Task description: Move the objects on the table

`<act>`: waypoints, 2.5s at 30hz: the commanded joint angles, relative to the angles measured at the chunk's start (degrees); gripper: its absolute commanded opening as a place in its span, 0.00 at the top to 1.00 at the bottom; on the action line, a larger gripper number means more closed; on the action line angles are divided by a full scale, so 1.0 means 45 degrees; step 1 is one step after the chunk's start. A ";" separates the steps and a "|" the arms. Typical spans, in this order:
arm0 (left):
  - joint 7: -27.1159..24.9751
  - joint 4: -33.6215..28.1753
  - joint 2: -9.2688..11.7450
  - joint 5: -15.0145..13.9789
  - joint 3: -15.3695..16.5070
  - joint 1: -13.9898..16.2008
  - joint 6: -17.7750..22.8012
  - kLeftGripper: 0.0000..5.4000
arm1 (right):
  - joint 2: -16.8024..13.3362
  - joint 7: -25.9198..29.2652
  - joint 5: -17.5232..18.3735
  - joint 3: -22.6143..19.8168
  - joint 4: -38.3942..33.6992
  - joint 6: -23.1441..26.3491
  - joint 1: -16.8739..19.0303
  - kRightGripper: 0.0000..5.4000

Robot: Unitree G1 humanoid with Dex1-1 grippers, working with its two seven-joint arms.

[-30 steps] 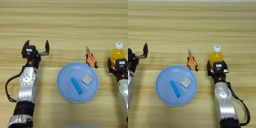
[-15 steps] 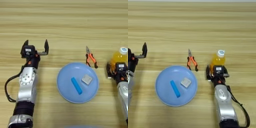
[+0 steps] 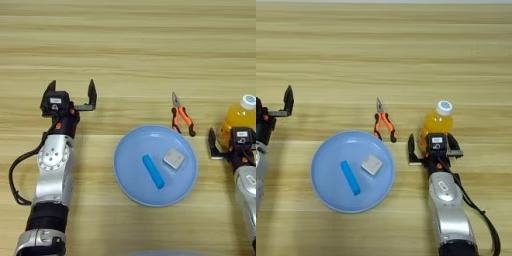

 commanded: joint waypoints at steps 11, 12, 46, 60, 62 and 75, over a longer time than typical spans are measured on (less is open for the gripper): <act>-0.0052 0.0465 0.0145 0.0155 -0.0051 -0.0285 -0.0111 0.00 | 0.0151 0.0187 0.0577 -0.0138 -0.0943 -0.0467 0.0049 0.01; -0.0054 0.0478 0.0147 0.0156 -0.0053 -0.0289 -0.0116 0.00 | 0.0147 0.0195 0.0601 -0.0152 -0.1022 -0.0531 0.0048 0.01; 0.0002 0.0558 0.0157 0.0206 -0.0137 -0.0345 -0.0169 0.00 | -0.0032 0.0502 0.0838 -0.0305 -0.5313 -0.2884 0.0764 0.01; 0.0049 0.0501 0.0133 0.0231 -0.0160 -0.0302 -0.0194 0.00 | -0.0547 -0.1038 0.1104 -0.3236 -0.5563 -0.2846 0.0259 0.01; 0.0047 0.0486 0.0131 0.0231 -0.0164 -0.0289 -0.0194 0.00 | -0.0596 -0.1185 0.1114 -0.3474 -0.5466 -0.2674 0.0182 0.01; 0.0096 0.0322 0.0083 0.0286 -0.0201 -0.0184 -0.0159 0.00 | -0.1205 -0.1144 0.1598 -0.4418 -0.3636 -0.0936 -0.0063 0.01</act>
